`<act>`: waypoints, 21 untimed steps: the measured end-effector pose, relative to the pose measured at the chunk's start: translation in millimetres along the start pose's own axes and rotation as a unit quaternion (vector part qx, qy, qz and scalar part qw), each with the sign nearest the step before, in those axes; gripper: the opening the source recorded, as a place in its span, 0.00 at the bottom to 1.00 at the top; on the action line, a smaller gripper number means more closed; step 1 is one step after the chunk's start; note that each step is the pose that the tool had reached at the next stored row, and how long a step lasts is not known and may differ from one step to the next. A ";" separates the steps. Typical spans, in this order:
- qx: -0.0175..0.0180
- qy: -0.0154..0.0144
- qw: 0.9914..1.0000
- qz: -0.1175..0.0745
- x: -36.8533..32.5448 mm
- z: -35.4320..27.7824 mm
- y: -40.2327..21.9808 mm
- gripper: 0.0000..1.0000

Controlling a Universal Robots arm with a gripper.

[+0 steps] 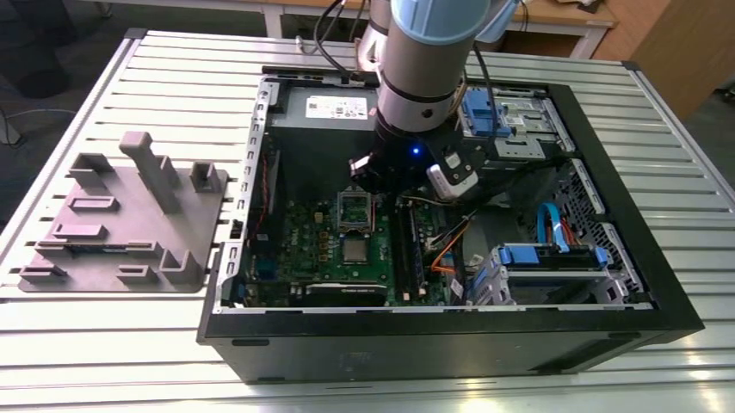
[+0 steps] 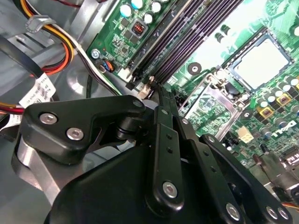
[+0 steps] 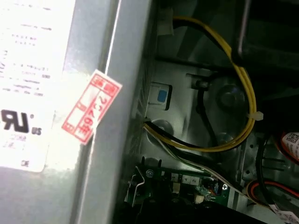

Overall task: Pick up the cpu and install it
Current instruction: 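Close the cpu cover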

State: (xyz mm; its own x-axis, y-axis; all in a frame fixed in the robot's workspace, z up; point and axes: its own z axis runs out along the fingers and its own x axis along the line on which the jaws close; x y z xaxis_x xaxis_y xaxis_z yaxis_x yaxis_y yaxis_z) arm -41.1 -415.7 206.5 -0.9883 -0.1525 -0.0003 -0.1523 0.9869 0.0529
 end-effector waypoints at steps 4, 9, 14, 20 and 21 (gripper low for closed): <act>0.000 0.000 1.000 0.000 2.8 0.0 0.6 0.10; 0.000 0.000 1.000 -0.007 2.9 0.3 0.6 0.10; 0.000 0.002 0.999 -0.049 2.8 1.0 0.5 0.10; 0.000 0.003 0.998 -0.064 1.2 1.3 0.3 0.10; 0.000 0.003 0.998 -0.064 1.0 1.4 0.3 0.10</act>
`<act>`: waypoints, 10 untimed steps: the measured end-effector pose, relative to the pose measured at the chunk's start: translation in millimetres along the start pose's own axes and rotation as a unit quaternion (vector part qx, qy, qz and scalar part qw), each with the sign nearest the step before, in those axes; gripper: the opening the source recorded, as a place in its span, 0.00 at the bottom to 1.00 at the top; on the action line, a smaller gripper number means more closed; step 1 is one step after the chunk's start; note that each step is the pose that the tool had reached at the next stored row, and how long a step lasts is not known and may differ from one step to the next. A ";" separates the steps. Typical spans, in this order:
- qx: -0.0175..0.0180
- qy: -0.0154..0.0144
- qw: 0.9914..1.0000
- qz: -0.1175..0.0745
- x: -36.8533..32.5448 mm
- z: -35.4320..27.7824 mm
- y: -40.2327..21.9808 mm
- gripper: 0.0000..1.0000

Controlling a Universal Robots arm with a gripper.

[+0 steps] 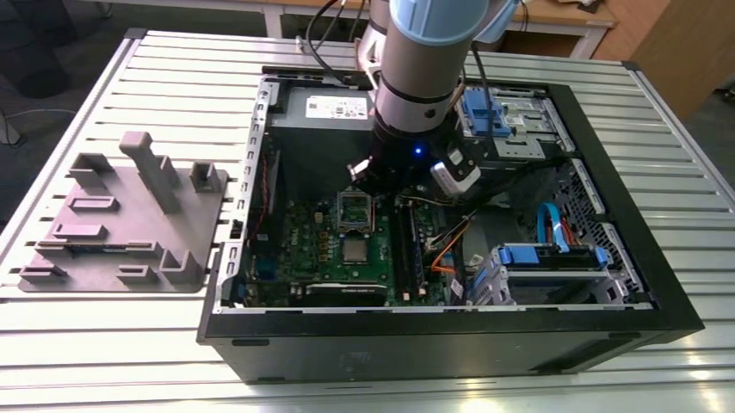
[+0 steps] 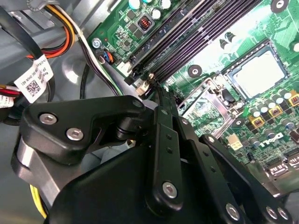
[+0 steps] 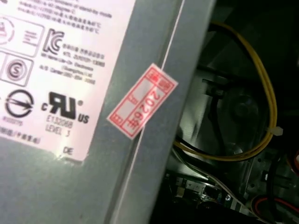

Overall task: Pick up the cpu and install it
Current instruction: 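Close the cpu cover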

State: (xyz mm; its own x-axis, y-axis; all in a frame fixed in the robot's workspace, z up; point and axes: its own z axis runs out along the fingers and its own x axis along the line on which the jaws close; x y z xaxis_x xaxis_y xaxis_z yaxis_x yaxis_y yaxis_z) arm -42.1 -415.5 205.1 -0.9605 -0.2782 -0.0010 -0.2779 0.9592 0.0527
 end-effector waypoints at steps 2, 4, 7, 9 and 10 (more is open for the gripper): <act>0.000 0.000 1.000 0.000 -0.3 0.2 0.6 0.10; 0.000 0.000 1.000 0.000 -0.5 0.4 1.5 0.10; 0.000 0.000 1.000 0.000 -1.0 1.0 3.3 0.10; 0.000 0.000 1.000 0.000 -1.1 1.6 4.2 0.10; 0.000 0.000 1.000 0.000 -1.1 1.7 4.4 0.10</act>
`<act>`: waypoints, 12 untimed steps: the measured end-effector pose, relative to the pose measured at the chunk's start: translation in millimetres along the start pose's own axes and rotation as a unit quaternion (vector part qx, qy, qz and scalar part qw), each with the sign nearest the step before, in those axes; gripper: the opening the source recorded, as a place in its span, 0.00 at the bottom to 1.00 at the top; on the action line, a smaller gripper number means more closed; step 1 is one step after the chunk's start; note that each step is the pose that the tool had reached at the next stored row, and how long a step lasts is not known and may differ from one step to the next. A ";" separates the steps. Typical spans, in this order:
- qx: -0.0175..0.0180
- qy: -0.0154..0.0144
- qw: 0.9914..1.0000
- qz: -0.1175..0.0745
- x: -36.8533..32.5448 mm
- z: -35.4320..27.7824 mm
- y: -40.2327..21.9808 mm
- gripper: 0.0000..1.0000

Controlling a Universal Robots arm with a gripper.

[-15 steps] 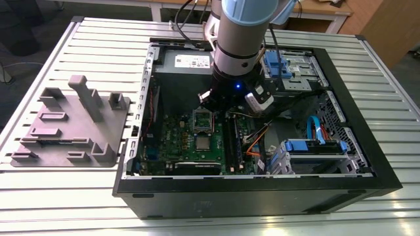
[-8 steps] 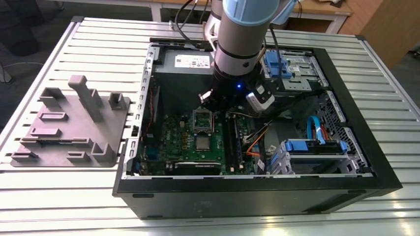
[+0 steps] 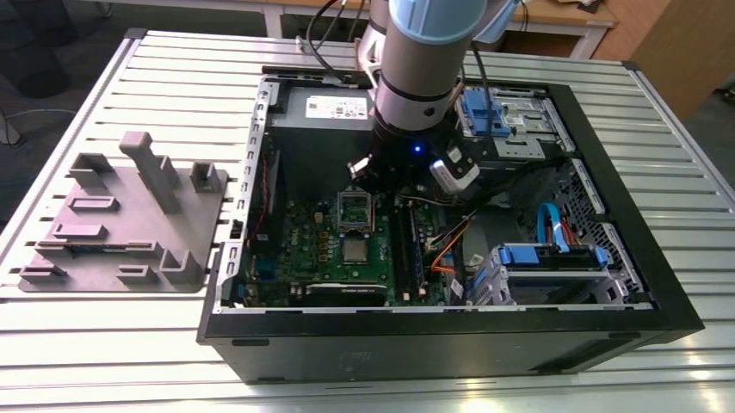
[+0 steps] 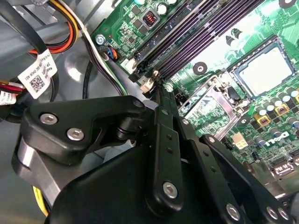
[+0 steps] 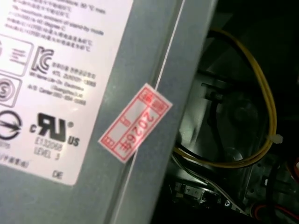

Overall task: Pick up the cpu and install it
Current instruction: 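Close the cpu cover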

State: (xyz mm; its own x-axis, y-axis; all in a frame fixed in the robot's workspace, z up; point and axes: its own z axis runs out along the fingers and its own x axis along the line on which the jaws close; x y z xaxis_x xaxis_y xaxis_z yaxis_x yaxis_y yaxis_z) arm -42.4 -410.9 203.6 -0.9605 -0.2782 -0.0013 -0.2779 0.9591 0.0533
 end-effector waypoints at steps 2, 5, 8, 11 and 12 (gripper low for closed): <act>0.000 0.000 1.000 0.000 0.9 0.2 0.3 0.10; 0.000 0.000 1.000 -0.001 3.8 0.6 1.3 0.10; 0.001 0.000 1.000 -0.001 4.8 0.0 1.5 0.10; 0.001 0.000 1.000 -0.002 4.9 -4.0 1.8 0.10; 0.001 0.000 1.000 -0.003 4.9 -5.7 1.9 0.10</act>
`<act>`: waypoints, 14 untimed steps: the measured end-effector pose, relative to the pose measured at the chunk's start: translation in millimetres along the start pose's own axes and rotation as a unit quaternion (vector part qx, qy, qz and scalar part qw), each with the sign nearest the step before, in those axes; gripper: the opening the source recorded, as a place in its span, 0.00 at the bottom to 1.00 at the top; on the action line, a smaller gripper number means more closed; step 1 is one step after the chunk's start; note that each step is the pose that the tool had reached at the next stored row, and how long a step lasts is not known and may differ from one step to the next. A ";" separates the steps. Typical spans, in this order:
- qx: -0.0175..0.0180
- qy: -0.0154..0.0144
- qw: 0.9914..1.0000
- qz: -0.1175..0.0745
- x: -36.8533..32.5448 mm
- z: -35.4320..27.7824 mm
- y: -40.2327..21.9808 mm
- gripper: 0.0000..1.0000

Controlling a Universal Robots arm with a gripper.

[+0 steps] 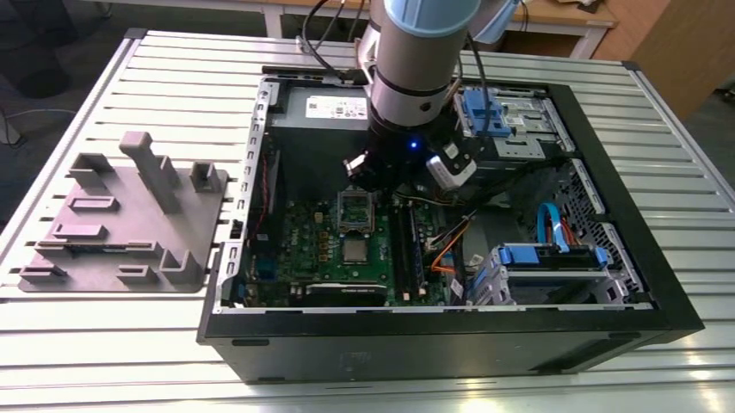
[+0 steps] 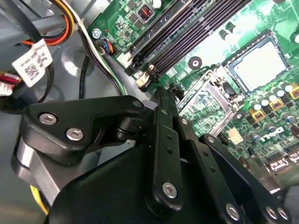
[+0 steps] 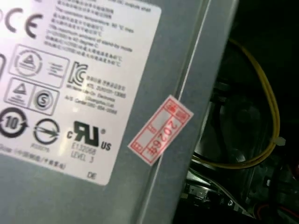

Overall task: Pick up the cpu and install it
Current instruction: 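Close the cpu cover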

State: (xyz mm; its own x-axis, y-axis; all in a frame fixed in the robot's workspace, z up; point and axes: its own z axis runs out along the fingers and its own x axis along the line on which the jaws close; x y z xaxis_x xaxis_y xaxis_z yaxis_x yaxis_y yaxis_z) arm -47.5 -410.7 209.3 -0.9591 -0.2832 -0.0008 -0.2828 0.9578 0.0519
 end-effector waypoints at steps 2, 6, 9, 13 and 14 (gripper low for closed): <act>0.000 0.000 1.000 -0.001 0.0 -3.6 0.2 0.10; 0.001 0.000 1.000 -0.003 0.2 -11.5 0.6 0.10; 0.001 0.000 1.000 -0.005 0.4 -15.7 0.7 0.10; 0.002 0.001 1.000 -0.010 0.8 -17.1 0.8 0.10; 0.002 0.001 1.000 -0.011 0.8 -17.1 0.8 0.10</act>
State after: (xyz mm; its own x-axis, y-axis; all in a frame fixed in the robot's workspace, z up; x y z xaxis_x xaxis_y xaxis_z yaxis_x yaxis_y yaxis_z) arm -48.3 -411.1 226.5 -0.9528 -0.3035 -0.0002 -0.3031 0.9517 0.0484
